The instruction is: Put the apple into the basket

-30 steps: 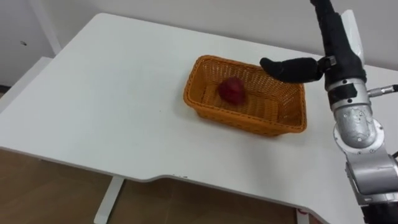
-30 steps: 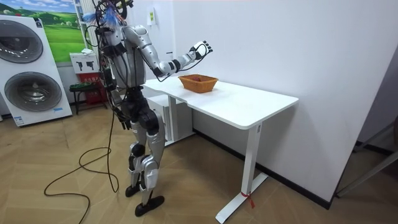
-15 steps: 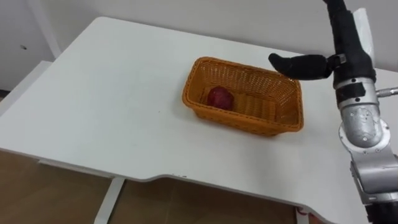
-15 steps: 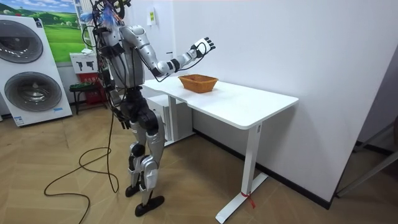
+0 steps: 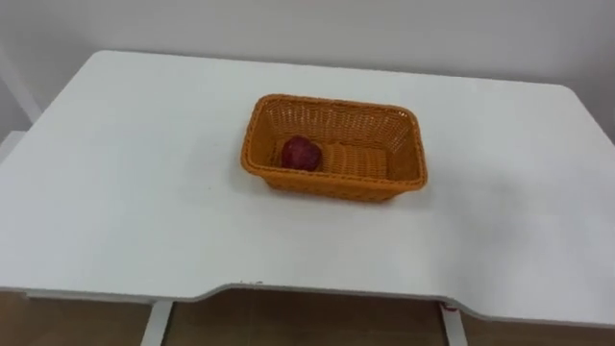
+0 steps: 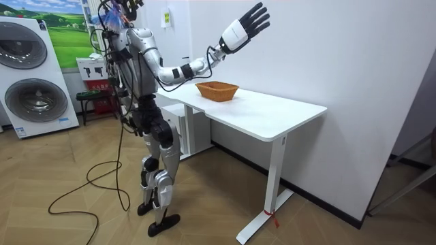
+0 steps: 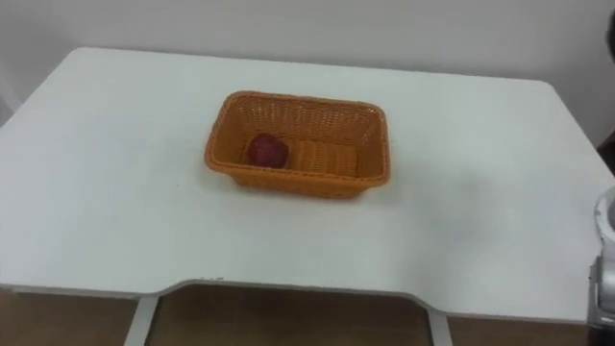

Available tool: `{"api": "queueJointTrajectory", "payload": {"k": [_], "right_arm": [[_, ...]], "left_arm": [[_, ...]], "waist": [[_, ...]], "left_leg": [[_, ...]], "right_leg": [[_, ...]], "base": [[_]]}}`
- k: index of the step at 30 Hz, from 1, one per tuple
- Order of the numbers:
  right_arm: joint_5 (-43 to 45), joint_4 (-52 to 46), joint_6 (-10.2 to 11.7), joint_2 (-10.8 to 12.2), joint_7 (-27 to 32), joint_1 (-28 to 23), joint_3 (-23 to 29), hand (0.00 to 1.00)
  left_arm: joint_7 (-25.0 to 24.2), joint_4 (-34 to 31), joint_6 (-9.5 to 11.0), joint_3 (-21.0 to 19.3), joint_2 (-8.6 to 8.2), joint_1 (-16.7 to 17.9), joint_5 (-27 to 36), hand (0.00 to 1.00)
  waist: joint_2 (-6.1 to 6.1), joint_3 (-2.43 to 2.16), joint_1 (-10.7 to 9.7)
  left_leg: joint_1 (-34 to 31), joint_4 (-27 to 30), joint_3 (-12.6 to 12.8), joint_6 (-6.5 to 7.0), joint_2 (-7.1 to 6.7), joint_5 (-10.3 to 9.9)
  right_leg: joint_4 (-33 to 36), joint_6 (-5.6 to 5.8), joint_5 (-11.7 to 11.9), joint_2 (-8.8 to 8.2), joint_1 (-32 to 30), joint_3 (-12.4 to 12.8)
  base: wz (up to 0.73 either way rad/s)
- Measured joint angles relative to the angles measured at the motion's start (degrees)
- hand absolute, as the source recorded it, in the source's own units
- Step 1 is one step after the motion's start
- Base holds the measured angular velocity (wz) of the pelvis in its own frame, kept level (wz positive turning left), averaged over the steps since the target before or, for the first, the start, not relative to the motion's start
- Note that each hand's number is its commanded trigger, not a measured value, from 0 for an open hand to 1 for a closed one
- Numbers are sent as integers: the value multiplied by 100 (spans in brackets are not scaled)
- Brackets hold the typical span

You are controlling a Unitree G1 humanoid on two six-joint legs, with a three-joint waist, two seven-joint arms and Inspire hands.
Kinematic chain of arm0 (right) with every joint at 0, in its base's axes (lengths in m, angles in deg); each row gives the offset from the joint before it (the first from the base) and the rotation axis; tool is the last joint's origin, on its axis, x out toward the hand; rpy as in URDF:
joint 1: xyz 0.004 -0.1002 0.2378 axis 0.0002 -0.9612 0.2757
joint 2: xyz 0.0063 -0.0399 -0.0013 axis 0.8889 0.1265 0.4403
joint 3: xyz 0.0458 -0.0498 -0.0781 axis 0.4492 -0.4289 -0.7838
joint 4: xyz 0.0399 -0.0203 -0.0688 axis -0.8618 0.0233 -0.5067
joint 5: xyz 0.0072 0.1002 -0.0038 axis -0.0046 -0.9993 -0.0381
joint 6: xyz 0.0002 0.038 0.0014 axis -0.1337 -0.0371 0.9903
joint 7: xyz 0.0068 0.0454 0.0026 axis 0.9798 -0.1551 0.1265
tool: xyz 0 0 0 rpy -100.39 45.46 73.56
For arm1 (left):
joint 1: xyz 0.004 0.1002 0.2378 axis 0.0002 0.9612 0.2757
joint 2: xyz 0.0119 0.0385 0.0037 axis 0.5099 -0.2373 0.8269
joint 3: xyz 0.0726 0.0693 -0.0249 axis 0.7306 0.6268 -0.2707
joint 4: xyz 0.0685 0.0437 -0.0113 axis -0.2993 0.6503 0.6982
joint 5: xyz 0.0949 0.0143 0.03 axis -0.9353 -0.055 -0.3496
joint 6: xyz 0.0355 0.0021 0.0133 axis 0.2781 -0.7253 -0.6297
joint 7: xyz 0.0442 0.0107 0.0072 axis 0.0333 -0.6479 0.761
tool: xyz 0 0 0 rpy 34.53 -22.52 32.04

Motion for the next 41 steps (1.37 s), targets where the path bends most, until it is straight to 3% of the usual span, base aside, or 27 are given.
{"api": "queueJointTrajectory", "payload": {"k": [5, 10, 12, 13, 16, 18, 24, 27, 33, 41], "right_arm": [[-486, 750, -8, -32, 592, -235, 322, 0], [-1204, 2059, -277, 8, 753, -807, 389, 0], [-1777, 3068, -365, 14, 671, -1017, 381, 0], [-1940, 3324, -391, 37, 633, -1052, 380, 0], [-2723, 4191, -594, 339, 499, -1209, 397, 0], [-3120, 4909, -731, 495, 299, -1262, 354, 0], [-3262, 5814, -881, 741, -109, -1358, 229, 0], [-3256, 6239, -936, 802, -355, -1369, -197, 0], [-3259, 6533, -1128, 1074, -1032, -1515, -851, 0], [-3071, 6833, -1264, 1230, -2006, -1610, -1406, 0]], "left_arm": [[111, -20, -50, 3, 12, 21, -5, 0], [113, -24, -263, -14, 22, -32, -9, 0], [164, -48, -337, -14, 23, -33, -4, 0], [178, -56, -355, -16, 23, -31, -5, 0], [179, -101, -397, -17, 16, 55, -5, 0], [185, -138, -419, -18, 10, 59, -10, 0], [182, -144, -472, -23, -57, 94, -10, 0], [187, -180, -482, 4, -64, 110, -2, 0], [235, -133, -491, 6, -167, 70, -7, 0], [172, 35, -607, 13, -213, 74, -4, 0]], "waist": [[-20, 6, -243], [4, 0, -232], [33, 4, -235], [-12, 10, -232], [80, 9, -229], [117, 19, -231], [140, 36, -217], [141, 42, -183], [195, 48, -61], [252, 43, 55]], "left_leg": [[-7, -33, 76, 2, 40, -1], [16, -63, 140, 3, 35, -4], [11, -120, 145, 3, 43, -4], [10, -123, 141, 3, 42, -4], [28, -130, 141, 1, 31, -3], [42, -119, 143, -1, 31, -2], [41, -110, 128, 6, 29, -6], [57, -113, 150, 7, 28, -6], [88, -133, 151, 6, 10, -6], [122, -140, 139, 8, 3, -11]], "right_leg": [[6, -1, 1, 12, -20, 104], [1, -6, 4, 20, -25, 161], [0, -7, 6, 16, -40, 158], [0, -7, 5, 15, -36, 155], [2, -7, 5, 25, -20, 203], [1, -8, 5, 32, -10, 214], [-16, -8, 3, 29, -58, 284], [-45, -6, 3, 26, -60, 284], [-33, -3, 0, 26, -43, 266], [-113, -3, 0, 20, 32, 255]], "base": [[-10], [-5], [0], [0], [0], [0], [-2], [0], [-2], [1]]}}
